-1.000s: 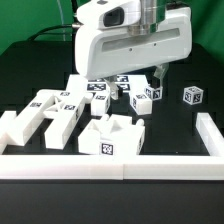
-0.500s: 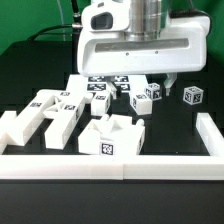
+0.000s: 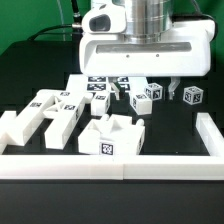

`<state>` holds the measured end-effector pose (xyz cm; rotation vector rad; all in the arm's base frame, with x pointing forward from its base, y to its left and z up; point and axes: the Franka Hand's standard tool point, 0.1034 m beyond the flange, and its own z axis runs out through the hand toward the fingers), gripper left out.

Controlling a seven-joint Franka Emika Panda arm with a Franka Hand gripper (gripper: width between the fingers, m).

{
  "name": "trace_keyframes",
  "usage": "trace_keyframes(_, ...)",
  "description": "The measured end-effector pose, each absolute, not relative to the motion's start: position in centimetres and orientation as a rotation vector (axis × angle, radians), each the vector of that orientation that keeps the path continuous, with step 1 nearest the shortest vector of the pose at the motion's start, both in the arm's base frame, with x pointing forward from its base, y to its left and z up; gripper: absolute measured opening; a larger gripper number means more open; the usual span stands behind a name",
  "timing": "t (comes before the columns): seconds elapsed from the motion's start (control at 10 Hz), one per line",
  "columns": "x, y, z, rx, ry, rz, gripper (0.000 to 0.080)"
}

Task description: Assemble chair

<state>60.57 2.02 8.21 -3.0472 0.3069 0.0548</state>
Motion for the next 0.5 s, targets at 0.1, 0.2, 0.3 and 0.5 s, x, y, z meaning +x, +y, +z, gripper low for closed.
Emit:
trace_keyframes(0.1,61.0,1.8,7.6,-3.050,0.299,0.057,0.0649)
trace_keyframes(0.2,62.1,1.4,6.8,-3.050,0.293,0.050,0.0649)
trace_keyframes(0.3,62.9,1.4,6.2,-3.049,0.295,0.044,0.0649)
trace_keyframes(0.5,63.0,1.5,4.6,-3.048,0.296,0.032,0.0649)
